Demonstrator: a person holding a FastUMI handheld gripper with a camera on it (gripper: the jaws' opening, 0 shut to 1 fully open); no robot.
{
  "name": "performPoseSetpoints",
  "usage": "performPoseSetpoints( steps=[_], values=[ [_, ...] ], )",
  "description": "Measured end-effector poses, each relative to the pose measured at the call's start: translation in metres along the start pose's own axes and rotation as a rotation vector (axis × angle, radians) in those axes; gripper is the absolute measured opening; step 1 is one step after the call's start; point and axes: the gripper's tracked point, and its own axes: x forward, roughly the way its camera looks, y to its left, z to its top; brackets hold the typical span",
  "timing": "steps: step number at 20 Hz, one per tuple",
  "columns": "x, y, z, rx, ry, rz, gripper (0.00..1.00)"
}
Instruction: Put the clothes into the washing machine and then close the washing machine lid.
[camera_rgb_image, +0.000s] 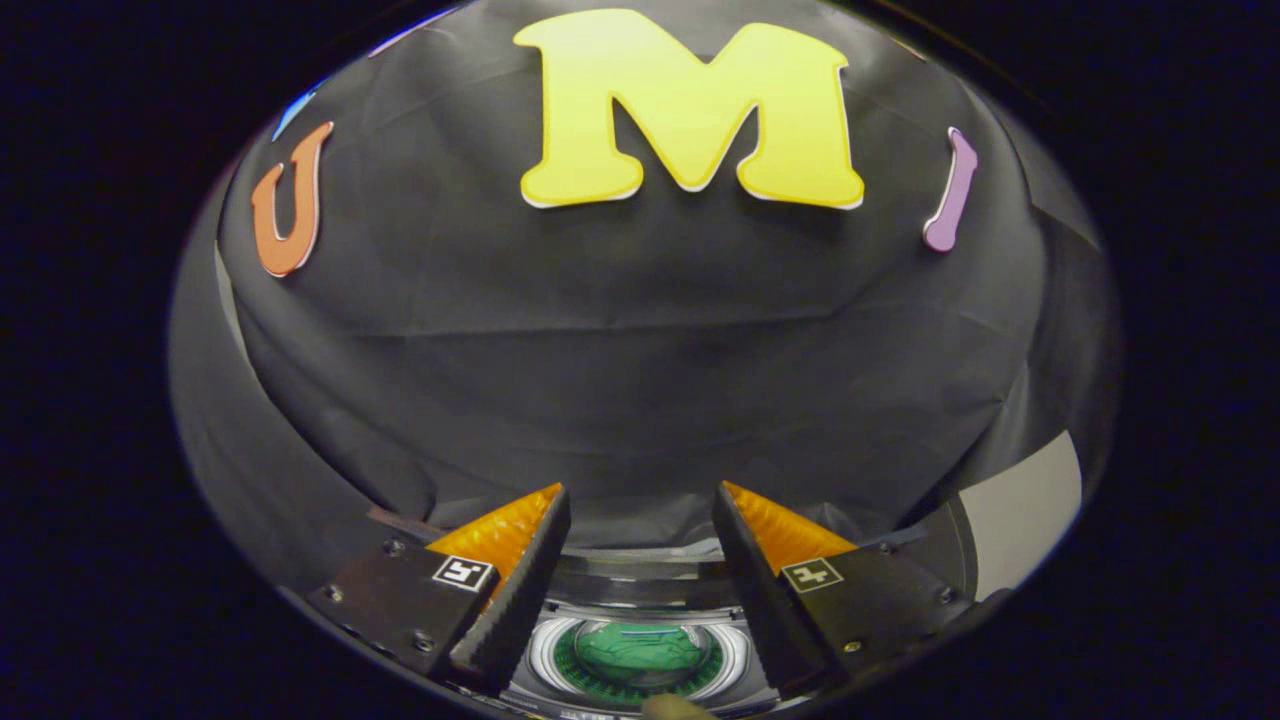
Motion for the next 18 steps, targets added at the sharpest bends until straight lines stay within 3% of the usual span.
performPoseSetpoints(
  steps=[5, 18],
  values=[
    [0.021, 0.0, -0.013, 0.032, 0.081, -0.004, 0.9],
    [0.019, -0.002, -0.017, 0.016, 0.043, -0.013, 0.91]
  ],
)
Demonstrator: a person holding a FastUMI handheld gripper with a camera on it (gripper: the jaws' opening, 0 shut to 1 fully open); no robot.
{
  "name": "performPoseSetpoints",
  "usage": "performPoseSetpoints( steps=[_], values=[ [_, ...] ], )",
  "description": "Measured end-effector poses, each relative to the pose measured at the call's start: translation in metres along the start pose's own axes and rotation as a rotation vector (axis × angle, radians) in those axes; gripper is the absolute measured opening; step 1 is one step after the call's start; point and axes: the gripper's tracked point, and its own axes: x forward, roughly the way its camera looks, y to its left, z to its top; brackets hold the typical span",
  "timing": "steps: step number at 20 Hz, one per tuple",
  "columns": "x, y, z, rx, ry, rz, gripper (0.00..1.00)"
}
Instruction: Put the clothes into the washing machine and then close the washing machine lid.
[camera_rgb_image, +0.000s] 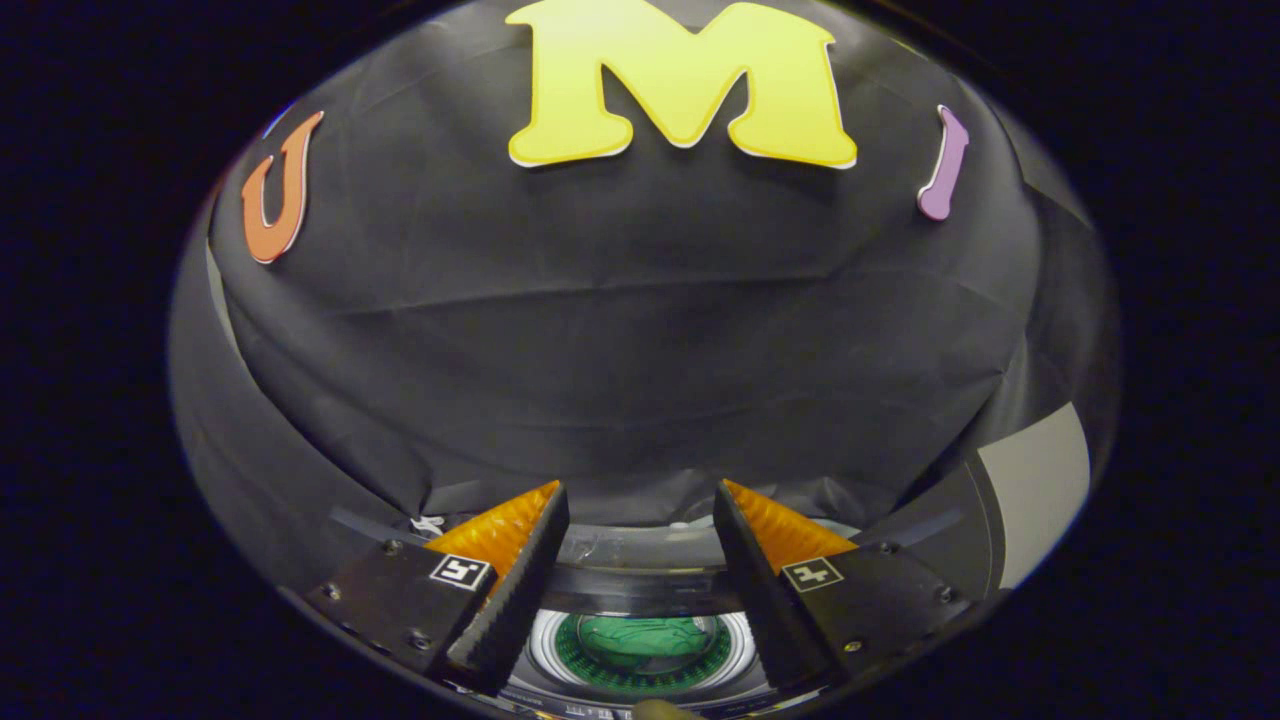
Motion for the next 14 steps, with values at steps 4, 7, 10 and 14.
performPoseSetpoints(
  steps=[4, 7, 10, 14],
  values=[
    [0.0021, 0.0013, 0.0016, 0.003, -0.014, 0.004, 0.91],
    [0.003, 0.0005, 0.0014, 0.004, -0.023, 0.001, 0.91],
    [0.0043, 0.0008, 0.0002, -0.002, -0.023, 0.002, 0.91],
    [0.0053, 0.0006, -0.0018, -0.005, -0.028, 0.005, 0.91]
  ],
)
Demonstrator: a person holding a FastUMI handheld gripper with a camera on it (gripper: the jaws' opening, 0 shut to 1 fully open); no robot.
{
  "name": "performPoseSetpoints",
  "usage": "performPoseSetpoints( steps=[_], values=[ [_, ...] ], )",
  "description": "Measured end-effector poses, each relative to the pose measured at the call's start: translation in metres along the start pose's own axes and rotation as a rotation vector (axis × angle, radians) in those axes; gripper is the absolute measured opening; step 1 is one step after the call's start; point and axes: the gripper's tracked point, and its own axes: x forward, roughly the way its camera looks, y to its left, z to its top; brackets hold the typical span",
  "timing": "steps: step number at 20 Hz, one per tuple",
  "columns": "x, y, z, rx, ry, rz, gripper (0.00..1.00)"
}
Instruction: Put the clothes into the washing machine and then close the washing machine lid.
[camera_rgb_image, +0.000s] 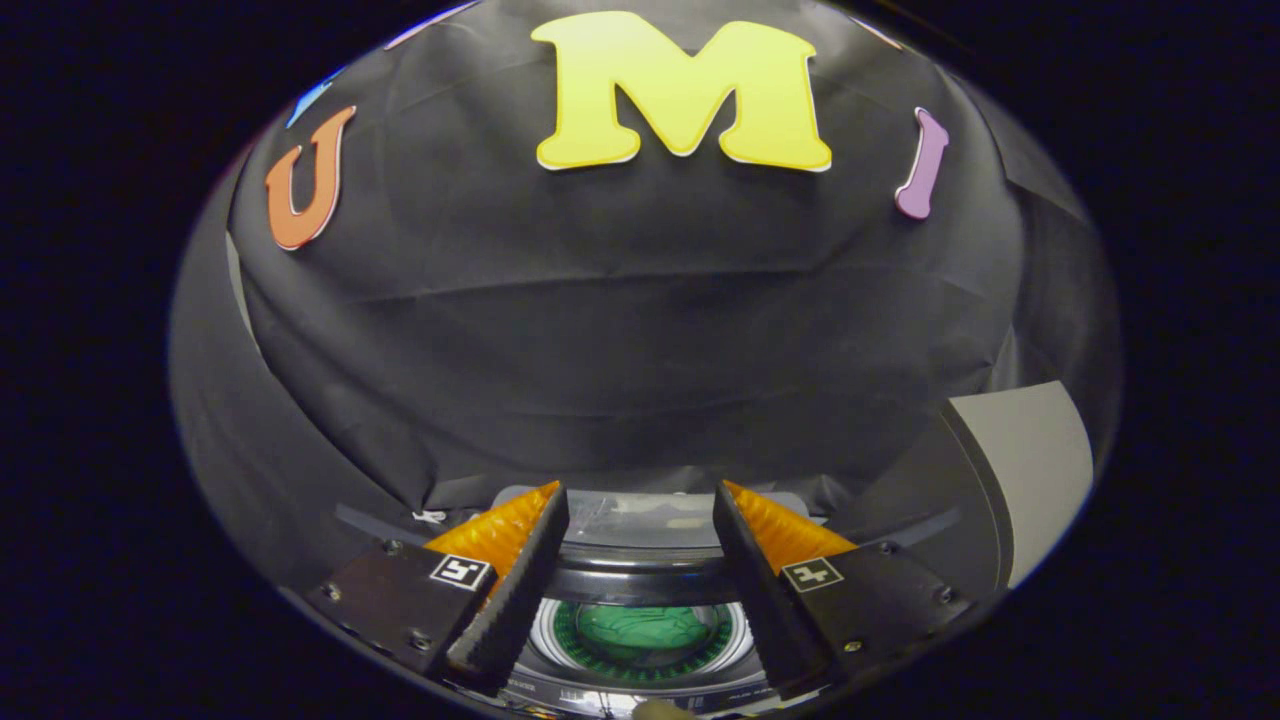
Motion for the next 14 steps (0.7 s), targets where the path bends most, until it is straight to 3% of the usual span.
performPoseSetpoints(
  steps=[14],
  values=[
    [0.0084, -0.0007, -0.001, -0.025, 0.089, 0.002, 0.93]
  ],
)
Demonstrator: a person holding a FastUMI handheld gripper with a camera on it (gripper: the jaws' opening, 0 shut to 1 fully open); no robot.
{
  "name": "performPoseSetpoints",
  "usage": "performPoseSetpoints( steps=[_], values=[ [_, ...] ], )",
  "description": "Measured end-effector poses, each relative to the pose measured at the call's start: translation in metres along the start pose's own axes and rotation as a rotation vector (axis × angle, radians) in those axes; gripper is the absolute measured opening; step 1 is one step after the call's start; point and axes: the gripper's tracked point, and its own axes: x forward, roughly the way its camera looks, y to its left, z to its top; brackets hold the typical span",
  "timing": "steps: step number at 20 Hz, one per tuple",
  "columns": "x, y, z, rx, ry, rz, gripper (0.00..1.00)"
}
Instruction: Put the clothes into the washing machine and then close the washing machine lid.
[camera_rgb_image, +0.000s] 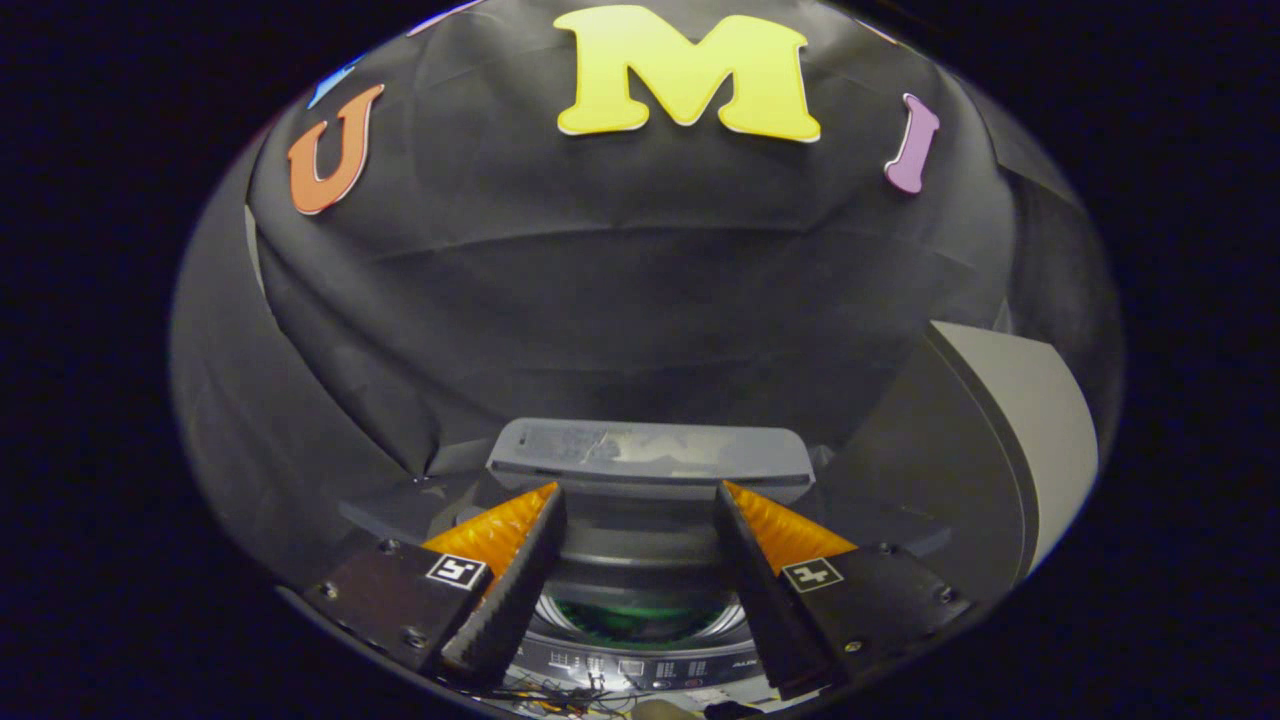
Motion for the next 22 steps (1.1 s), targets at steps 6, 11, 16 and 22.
performPoseSetpoints(
  steps=[6, 11, 16, 22],
  values=[
    [0.005, -0.001, -0.01, -0.004, 0.031, -0.004, 0.93],
    [0.005, -0.002, -0.007, -0.015, 0.017, -0.002, 0.93],
    [-0.007, 0.001, -0.01, -0.043, -0.047, 0.012, 0.93],
    [-0.049, -0.016, -0.002, -0.062, -0.247, 0.073, 0.93]
  ],
)
